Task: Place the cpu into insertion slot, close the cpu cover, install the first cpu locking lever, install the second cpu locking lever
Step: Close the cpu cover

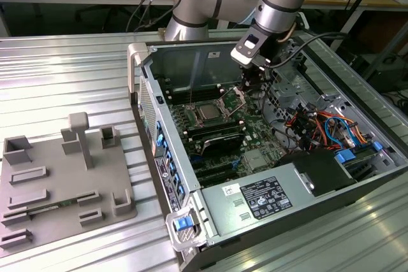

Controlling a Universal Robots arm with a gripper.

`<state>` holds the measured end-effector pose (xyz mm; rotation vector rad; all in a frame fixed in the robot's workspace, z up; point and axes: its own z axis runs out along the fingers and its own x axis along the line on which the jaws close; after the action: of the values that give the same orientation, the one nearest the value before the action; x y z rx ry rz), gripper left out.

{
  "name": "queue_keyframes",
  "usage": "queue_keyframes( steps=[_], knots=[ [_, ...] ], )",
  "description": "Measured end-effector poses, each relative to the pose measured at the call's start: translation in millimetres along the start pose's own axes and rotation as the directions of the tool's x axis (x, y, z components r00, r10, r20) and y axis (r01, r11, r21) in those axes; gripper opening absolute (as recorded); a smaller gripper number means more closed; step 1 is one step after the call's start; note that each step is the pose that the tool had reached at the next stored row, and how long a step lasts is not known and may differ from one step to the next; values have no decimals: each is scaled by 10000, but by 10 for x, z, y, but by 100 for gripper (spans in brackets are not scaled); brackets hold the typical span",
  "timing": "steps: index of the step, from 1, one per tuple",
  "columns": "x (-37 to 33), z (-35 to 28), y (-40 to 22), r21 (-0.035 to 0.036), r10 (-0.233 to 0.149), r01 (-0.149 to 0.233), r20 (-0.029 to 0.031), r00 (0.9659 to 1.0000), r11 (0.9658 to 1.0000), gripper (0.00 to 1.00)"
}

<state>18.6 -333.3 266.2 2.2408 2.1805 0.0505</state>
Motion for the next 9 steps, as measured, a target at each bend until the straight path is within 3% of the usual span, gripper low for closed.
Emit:
queue_keyframes(
  steps=[2,4,5,9],
  knots=[
    [1,3,37,0,1,-1,0,10000,10000,11],
    [3,10,130,4,0,0,1,10000,10000,11],
    [3,17,147,6,1,-1,2,10000,10000,11],
    [3,118,156,16,1,-1,1,10000,10000,11]
  ],
)
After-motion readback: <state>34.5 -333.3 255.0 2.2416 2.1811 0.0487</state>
